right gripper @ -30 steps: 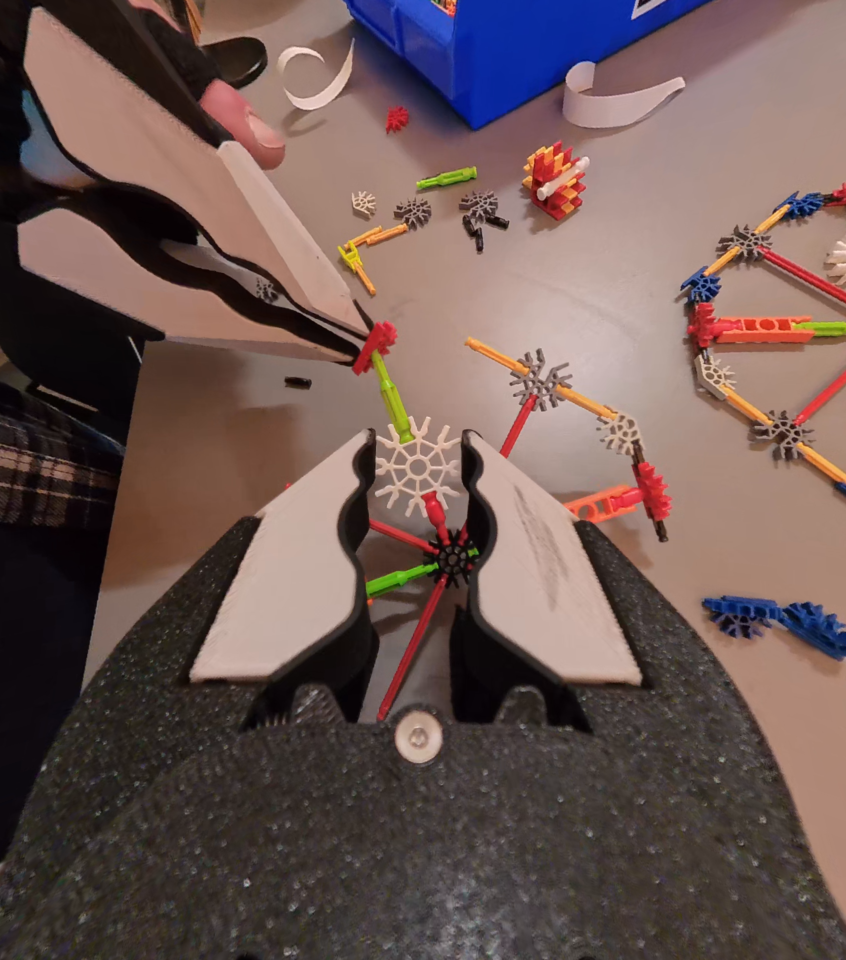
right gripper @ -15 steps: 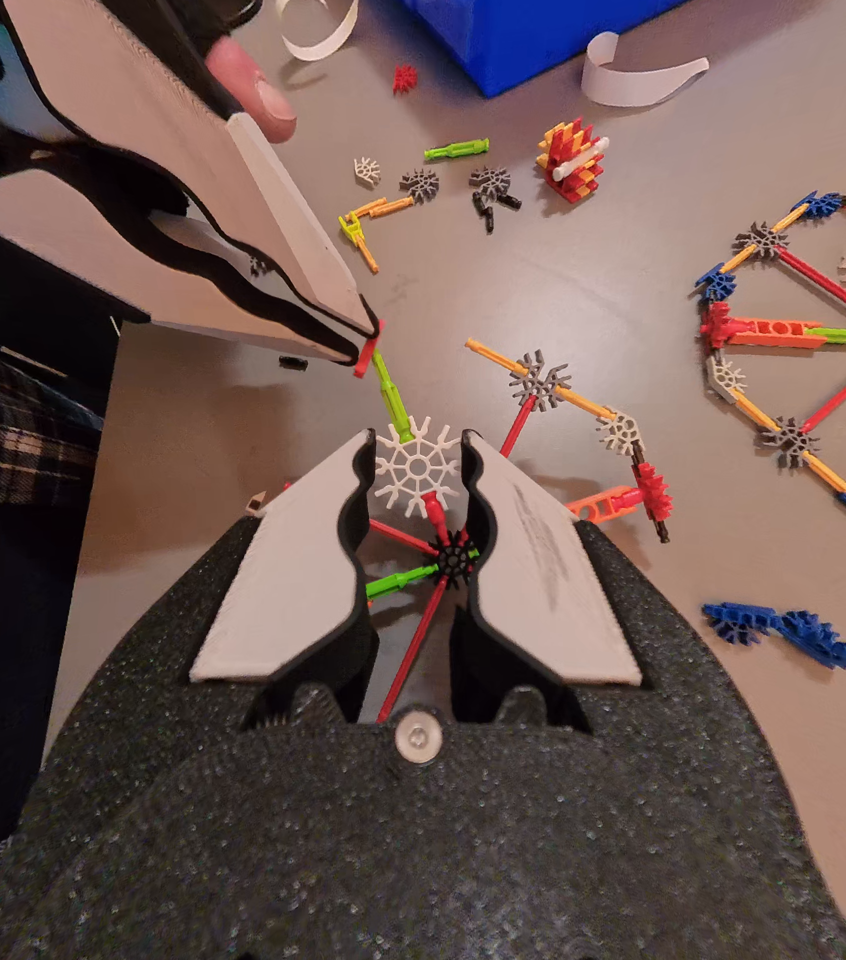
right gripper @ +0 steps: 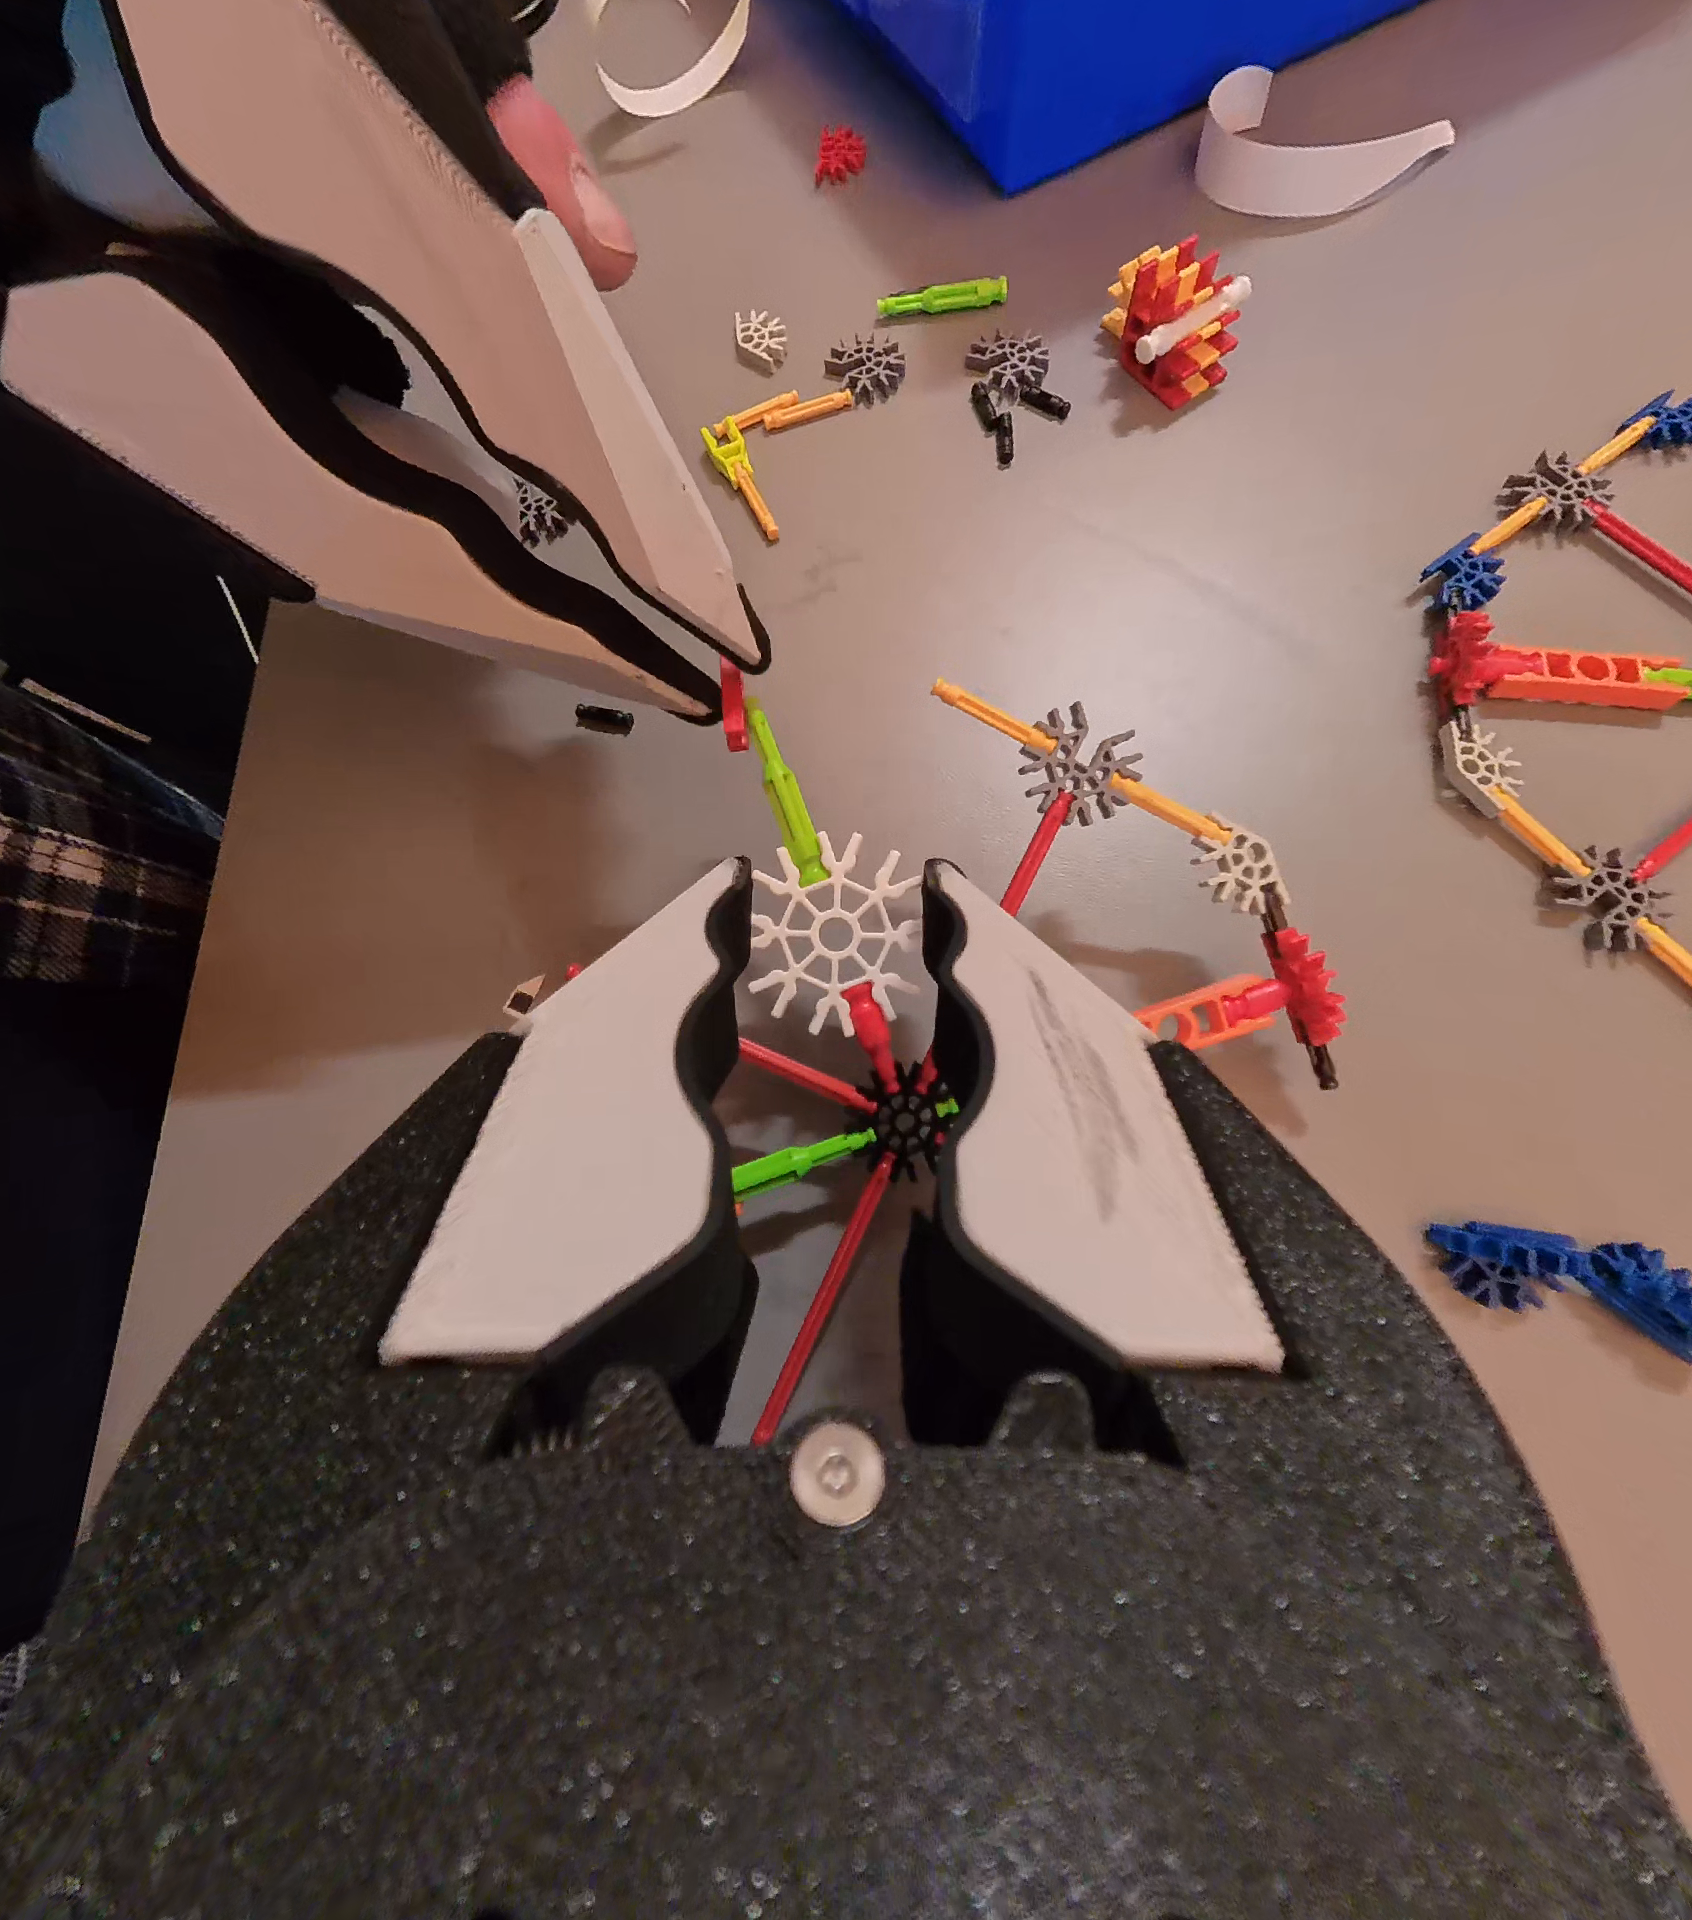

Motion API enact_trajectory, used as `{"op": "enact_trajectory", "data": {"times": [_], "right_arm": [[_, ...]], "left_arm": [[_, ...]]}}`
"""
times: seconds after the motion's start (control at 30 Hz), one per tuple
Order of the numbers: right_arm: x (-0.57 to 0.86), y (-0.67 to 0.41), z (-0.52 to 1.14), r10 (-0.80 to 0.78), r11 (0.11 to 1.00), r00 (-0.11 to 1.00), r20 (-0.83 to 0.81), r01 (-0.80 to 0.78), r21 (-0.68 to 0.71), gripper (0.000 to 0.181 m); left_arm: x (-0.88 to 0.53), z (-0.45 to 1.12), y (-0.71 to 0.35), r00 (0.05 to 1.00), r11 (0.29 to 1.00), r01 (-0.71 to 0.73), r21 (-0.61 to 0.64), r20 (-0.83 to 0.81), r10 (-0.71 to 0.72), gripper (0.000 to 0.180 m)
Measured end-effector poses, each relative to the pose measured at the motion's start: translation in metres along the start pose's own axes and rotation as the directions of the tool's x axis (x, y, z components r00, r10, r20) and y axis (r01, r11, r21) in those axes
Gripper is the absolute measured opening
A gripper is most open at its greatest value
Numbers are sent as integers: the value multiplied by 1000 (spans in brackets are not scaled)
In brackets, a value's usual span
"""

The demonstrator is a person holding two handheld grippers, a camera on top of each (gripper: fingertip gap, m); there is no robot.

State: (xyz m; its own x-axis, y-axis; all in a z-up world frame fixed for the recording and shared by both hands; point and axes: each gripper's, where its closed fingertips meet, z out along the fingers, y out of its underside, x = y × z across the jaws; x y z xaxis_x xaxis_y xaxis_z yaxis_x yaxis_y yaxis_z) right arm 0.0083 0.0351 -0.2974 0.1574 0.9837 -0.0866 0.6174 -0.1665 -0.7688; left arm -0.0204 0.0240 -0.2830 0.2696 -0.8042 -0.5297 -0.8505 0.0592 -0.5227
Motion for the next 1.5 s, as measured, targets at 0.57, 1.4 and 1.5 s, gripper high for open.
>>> {"op": "enact_trajectory", "data": {"times": [0.57,1.4,1.5], "right_arm": [[1,5,3,-3,1000,1000,6,3,-17,31],[7,32,2,-69,989,995,-70,59,-134,31],[6,36,0,-71,988,995,-68,60,-144,31]], "left_arm": [[8,6,6,981,989,146,39,-134,-139,0],[39,13,13,930,966,253,-63,-261,-260,20],[46,16,12,927,967,243,-79,-275,-256,26]]}}
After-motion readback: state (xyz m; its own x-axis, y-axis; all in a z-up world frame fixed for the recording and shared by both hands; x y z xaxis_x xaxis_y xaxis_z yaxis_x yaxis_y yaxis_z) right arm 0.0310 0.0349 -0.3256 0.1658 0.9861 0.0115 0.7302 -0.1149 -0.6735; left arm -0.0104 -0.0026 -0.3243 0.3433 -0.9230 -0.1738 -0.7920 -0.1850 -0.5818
